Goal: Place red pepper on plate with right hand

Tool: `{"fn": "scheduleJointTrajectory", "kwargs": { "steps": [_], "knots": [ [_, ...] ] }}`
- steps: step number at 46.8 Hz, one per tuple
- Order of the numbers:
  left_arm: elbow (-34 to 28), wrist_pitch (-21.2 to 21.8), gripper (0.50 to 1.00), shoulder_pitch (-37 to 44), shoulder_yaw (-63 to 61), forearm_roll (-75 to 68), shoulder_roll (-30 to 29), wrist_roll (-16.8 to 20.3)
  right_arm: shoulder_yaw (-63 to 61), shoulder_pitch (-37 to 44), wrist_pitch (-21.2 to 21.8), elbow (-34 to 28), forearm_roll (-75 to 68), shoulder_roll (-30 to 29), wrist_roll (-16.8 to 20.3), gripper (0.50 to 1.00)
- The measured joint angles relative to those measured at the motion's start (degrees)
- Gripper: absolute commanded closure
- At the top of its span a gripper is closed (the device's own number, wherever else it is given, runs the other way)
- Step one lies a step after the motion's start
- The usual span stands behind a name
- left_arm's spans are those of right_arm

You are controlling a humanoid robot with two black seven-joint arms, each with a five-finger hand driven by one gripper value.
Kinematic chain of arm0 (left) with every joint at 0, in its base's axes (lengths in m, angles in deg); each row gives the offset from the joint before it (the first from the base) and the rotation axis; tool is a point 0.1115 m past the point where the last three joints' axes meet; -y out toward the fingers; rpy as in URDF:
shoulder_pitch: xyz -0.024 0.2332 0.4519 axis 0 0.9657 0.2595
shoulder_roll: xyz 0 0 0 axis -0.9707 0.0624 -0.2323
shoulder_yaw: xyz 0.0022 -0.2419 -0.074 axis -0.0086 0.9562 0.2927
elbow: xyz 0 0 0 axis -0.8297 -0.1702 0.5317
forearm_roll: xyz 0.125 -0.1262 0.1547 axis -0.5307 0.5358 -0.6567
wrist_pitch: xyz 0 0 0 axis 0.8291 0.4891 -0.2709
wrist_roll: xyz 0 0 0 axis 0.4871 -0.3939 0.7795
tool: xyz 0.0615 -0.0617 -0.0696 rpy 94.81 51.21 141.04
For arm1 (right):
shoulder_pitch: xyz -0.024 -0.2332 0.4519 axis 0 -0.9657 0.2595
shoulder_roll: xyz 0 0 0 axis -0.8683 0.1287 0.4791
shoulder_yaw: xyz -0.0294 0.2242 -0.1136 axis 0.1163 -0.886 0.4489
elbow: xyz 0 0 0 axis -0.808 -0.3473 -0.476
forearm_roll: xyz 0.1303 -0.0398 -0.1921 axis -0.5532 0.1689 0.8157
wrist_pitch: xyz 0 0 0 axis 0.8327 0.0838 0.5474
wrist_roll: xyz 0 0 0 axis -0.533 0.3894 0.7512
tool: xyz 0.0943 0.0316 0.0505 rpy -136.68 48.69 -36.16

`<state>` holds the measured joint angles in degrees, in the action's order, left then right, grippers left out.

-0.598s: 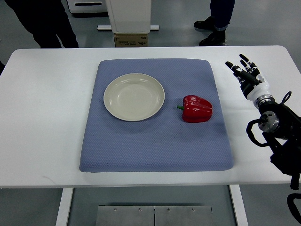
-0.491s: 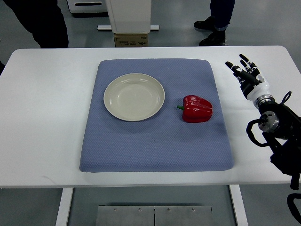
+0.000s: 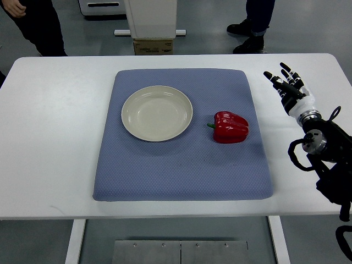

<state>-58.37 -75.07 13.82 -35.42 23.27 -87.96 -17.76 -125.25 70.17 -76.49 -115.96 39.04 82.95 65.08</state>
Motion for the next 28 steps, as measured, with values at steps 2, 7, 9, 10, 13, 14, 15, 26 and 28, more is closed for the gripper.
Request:
{"fn": "scheduleJointTrajectory", "kwargs": {
  "steps": [2,7,9,10,13,14,15,26,28],
  "knots": [
    [0.0,0.0,0.5,0.0,0.0,0.0,0.0,0.0,0.0,0.0,0.0,0.0,0.0,0.0,0.0,0.5],
    [0.0,0.0,0.5,0.0,0.0,0.0,0.0,0.0,0.0,0.0,0.0,0.0,0.0,-0.1,0.0,0.5],
    [0.0,0.0,0.5,0.0,0.0,0.0,0.0,0.0,0.0,0.0,0.0,-0.1,0.0,-0.2,0.0,0.5],
    [0.0,0.0,0.5,0.0,0.0,0.0,0.0,0.0,0.0,0.1,0.0,-0.1,0.0,-0.3,0.0,0.5],
    [0.0,0.0,0.5,0.0,0.0,0.0,0.0,0.0,0.0,0.6,0.0,-0.2,0.0,-0.4,0.0,0.5],
    [0.0,0.0,0.5,0.0,0.0,0.0,0.0,0.0,0.0,0.6,0.0,-0.2,0.0,-0.4,0.0,0.5],
    [0.0,0.0,0.5,0.0,0.0,0.0,0.0,0.0,0.0,0.7,0.0,-0.2,0.0,-0.4,0.0,0.5],
    [0.0,0.0,0.5,0.0,0.0,0.0,0.0,0.0,0.0,1.1,0.1,0.0,0.0,-0.3,0.0,0.5],
    [0.0,0.0,0.5,0.0,0.0,0.0,0.0,0.0,0.0,1.1,0.1,-0.1,0.0,-0.3,0.0,0.5]
  ]
}}
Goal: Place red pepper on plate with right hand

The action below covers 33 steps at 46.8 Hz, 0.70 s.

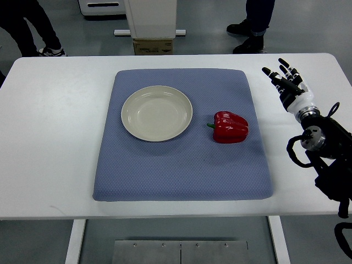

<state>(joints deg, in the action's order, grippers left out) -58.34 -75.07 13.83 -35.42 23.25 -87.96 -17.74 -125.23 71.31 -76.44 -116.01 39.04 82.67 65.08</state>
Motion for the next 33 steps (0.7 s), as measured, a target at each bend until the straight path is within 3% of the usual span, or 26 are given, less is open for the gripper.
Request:
{"fn": "scheduleJointTrajectory", "kwargs": {
  "steps": [33],
  "knots": [
    [0.0,0.0,0.5,0.0,0.0,0.0,0.0,0.0,1.8,1.9,1.0,0.0,0.1,2.1,0.0,0.5]
  ]
}}
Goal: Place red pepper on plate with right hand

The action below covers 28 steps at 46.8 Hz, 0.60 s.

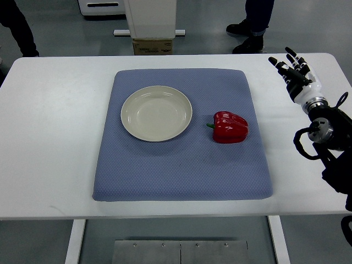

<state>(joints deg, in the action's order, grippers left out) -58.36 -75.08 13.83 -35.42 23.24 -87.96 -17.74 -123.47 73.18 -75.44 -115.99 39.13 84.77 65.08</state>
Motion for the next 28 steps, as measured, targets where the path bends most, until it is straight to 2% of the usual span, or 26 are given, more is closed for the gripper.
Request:
{"fn": "scheduleJointTrajectory", "kwargs": {
  "steps": [13,28],
  "knots": [
    [0.0,0.0,0.5,0.0,0.0,0.0,0.0,0.0,0.8,-1.5,0.6,-0.4,0.0,-0.3,0.0,0.5],
    [0.0,0.0,0.5,0.0,0.0,0.0,0.0,0.0,7.1,-1.4,5.4,-1.4,0.1,2.0,-0.5,0.502]
  ]
}}
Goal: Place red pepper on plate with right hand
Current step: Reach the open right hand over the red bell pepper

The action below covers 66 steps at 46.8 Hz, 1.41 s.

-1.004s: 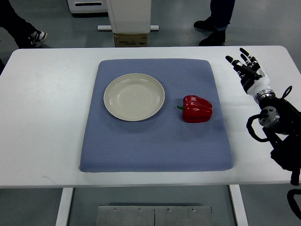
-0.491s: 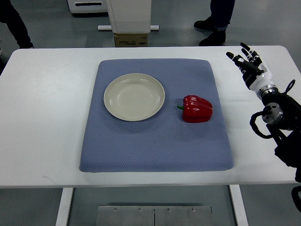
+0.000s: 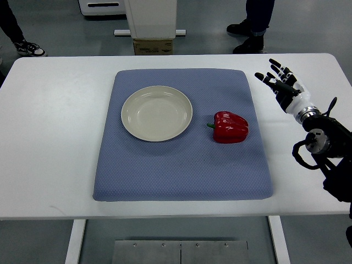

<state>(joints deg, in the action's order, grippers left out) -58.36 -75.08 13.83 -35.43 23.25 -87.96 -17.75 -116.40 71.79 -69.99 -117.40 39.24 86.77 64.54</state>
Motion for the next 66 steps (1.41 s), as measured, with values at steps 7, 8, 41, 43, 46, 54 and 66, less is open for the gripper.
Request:
{"fn": "scheduleJointTrajectory", "kwargs": {
  "steps": [7,8,41,43,46,54,66],
  "knots": [
    [0.0,0.0,0.5,0.0,0.0,0.0,0.0,0.0,7.5,1.9,1.7,-0.6,0.1,2.4,-2.6,0.502],
    [0.0,0.0,0.5,0.0,0.0,0.0,0.0,0.0,8.3,2.1,1.8,-0.7,0.1,2.6,-2.8,0.504],
    [0.0,0.0,0.5,0.0,0.0,0.0,0.0,0.0,28.8,12.3,7.4,-12.1,13.2,13.2,-6.7,0.511],
    [0.0,0.0,0.5,0.0,0.0,0.0,0.0,0.0,29.6,12.7,7.4,-12.5,14.1,13.8,-6.7,0.511],
    [0.0,0.0,0.5,0.0,0.0,0.0,0.0,0.0,31.5,13.7,7.4,-13.7,15.2,14.8,-7.1,0.511],
    [0.0,0.0,0.5,0.0,0.0,0.0,0.0,0.0,36.1,15.3,7.4,-14.4,17.1,16.1,-7.5,0.513],
    [0.0,0.0,0.5,0.0,0.0,0.0,0.0,0.0,41.2,16.2,7.4,-14.7,22.2,17.1,-9.4,0.515]
  ]
}}
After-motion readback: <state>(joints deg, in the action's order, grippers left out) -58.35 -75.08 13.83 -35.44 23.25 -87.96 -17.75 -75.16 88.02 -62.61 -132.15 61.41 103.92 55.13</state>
